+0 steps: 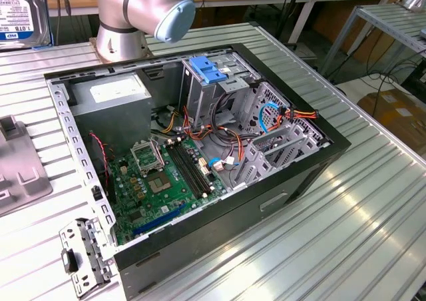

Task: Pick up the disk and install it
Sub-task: 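Pick up the disk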

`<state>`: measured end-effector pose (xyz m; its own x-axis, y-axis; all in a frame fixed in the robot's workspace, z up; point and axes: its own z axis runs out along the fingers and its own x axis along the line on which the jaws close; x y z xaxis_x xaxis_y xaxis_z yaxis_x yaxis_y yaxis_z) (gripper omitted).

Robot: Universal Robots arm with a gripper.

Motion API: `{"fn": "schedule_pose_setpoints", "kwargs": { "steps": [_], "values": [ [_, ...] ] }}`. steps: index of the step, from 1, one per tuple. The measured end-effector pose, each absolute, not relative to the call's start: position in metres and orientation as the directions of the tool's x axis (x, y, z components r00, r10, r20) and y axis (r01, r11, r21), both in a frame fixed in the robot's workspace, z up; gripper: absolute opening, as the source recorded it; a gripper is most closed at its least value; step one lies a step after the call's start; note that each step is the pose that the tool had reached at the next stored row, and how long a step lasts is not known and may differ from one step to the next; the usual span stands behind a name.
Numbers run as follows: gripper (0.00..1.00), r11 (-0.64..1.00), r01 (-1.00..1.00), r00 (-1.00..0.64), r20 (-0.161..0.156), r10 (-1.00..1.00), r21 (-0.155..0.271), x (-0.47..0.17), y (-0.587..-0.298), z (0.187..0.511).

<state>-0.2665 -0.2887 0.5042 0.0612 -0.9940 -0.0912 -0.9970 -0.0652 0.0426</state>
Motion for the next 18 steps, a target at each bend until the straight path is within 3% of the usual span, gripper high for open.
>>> {"fn": "schedule_pose_setpoints", "kwargs": {
  "steps": [18],
  "values": [
    [0.37, -0.065, -0.997, 0.061, -0.091, -0.994, 0.043, -0.254, -0.292, 0.504]
  ]
}}
